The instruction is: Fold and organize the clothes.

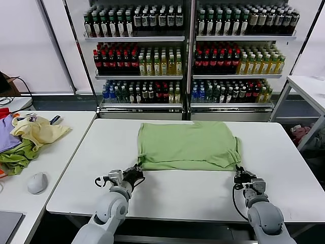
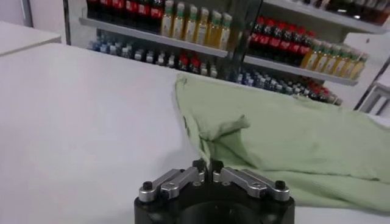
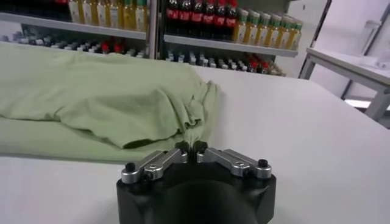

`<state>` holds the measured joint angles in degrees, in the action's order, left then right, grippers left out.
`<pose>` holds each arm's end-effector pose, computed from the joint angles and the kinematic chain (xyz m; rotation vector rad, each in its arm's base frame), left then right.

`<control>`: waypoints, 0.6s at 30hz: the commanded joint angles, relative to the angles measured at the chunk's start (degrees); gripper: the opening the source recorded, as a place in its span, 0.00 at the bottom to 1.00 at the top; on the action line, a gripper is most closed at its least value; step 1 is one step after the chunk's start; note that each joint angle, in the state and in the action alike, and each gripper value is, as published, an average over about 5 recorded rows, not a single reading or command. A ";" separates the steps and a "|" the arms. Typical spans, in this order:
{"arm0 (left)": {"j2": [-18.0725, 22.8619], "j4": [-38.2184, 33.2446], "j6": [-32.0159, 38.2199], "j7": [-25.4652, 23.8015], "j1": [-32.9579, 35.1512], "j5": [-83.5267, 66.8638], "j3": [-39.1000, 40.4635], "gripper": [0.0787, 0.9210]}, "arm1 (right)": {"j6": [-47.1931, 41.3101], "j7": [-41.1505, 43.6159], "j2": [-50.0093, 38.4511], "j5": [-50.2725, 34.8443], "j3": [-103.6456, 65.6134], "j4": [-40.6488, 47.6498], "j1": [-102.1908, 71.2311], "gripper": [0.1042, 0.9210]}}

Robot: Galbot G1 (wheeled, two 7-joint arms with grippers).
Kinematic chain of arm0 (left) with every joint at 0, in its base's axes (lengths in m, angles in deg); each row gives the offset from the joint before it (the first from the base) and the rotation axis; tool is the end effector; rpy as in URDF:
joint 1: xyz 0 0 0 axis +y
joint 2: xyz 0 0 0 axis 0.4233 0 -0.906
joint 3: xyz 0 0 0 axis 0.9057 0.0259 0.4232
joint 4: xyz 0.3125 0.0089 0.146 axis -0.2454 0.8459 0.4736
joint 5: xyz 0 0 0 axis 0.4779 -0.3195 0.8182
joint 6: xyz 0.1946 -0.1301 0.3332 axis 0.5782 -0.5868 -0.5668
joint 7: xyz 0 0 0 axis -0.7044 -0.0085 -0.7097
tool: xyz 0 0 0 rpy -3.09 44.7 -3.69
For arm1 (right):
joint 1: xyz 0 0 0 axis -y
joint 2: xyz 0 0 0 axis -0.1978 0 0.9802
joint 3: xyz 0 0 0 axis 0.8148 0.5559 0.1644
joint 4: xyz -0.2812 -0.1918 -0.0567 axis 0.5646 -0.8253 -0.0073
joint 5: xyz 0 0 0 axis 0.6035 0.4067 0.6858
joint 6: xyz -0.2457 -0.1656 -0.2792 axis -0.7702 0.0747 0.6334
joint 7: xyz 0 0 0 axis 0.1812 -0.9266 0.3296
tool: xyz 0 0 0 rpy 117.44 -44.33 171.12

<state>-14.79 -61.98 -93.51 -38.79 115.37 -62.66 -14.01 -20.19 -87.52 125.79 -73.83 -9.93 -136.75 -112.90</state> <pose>0.3774 -0.0458 -0.2900 -0.2135 -2.6416 0.3145 0.3424 -0.1089 -0.3049 -0.0711 -2.7760 0.1837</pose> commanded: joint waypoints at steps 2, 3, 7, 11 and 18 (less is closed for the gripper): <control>-0.49 -13.79 -1.61 -0.01 11.58 -3.19 -1.59 0.04 | 0.82 -0.05 -0.48 0.28 -2.60 -11.85 -11.51 0.05; -0.53 -14.77 -1.75 0.01 13.24 -3.08 -1.64 0.04 | 0.90 -0.04 -0.55 0.45 -2.90 -13.09 -13.04 0.05; -0.83 -16.88 -1.80 0.21 18.31 -2.42 -2.12 0.04 | 1.36 0.05 -0.72 1.29 -3.60 -16.69 -18.42 0.05; -1.11 -18.61 -2.00 0.38 21.60 -1.62 -3.09 0.04 | 1.79 0.11 -0.56 1.90 -4.68 -19.16 -22.74 0.05; -2.39 -20.73 -3.13 0.42 26.29 0.48 -4.80 0.04 | 2.80 0.18 -0.51 2.97 -6.63 -20.39 -27.64 0.05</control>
<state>-16.37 -77.01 -95.53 -38.31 131.69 -63.63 -17.26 -17.90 -87.33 125.30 -71.57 -14.93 -152.39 -132.30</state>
